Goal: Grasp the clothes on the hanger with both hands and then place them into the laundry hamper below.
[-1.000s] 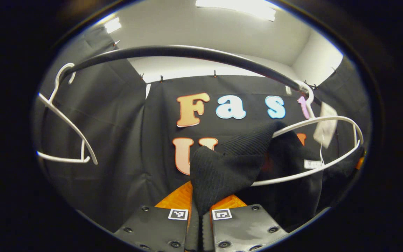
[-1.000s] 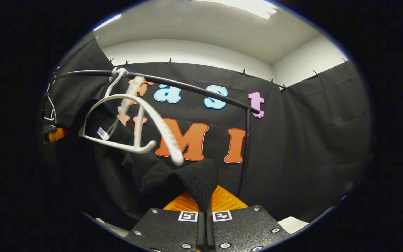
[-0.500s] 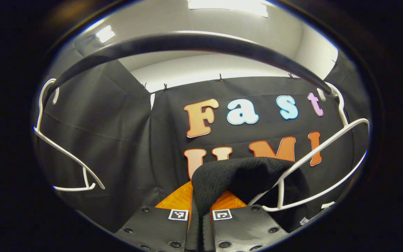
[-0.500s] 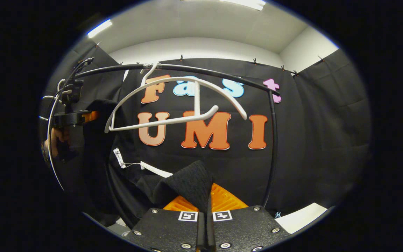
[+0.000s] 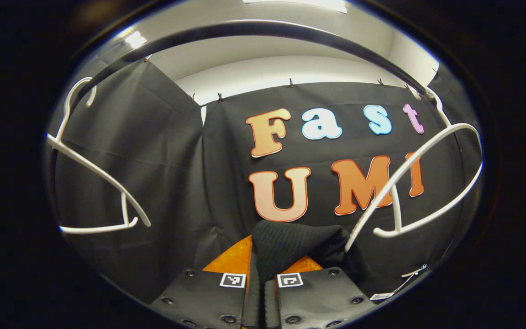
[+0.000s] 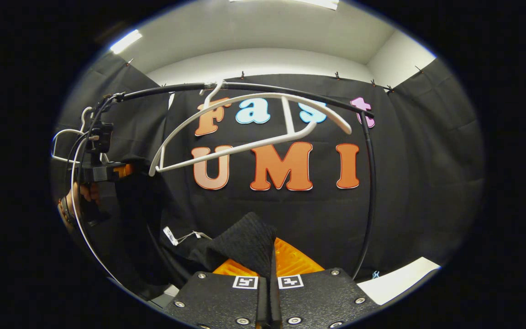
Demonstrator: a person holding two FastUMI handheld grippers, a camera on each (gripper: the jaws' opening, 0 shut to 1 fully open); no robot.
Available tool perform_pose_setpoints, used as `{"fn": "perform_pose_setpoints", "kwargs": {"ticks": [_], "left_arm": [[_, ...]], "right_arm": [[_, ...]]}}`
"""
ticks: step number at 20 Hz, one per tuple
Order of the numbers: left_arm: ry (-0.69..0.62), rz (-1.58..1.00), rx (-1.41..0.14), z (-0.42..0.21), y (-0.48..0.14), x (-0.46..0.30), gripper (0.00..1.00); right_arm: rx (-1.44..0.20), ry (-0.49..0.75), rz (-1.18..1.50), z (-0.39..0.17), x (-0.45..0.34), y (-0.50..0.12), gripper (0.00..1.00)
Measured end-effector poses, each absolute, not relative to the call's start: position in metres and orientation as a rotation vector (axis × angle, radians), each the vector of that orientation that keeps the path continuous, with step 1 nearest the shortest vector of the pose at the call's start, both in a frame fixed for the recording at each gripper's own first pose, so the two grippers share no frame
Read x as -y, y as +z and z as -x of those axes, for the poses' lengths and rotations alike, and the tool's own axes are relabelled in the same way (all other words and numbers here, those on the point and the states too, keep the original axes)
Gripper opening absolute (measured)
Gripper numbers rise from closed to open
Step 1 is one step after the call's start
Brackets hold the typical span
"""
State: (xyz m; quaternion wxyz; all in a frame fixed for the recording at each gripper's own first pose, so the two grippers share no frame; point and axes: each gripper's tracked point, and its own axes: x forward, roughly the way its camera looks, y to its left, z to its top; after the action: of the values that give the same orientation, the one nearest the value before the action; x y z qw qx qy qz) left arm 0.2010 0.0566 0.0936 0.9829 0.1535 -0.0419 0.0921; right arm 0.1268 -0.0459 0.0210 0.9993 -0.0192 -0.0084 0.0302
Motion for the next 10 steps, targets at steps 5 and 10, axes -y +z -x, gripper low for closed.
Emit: {"fn": "perform_pose_setpoints", "kwargs": {"ticks": [5,10], "left_arm": [[0.162,-0.283,-0.042,-0.162,0.039,-0.066,0.11],[0.147,-0.264,-0.14,-0.13,-0.016,-0.073,0.11]], "right_arm": [[-0.029,0.129,0.029,-0.116,0.017,0.005,0.02],[-0.092,0.208,0.031,-0.111,-0.018,-0.023,0.02]]}}
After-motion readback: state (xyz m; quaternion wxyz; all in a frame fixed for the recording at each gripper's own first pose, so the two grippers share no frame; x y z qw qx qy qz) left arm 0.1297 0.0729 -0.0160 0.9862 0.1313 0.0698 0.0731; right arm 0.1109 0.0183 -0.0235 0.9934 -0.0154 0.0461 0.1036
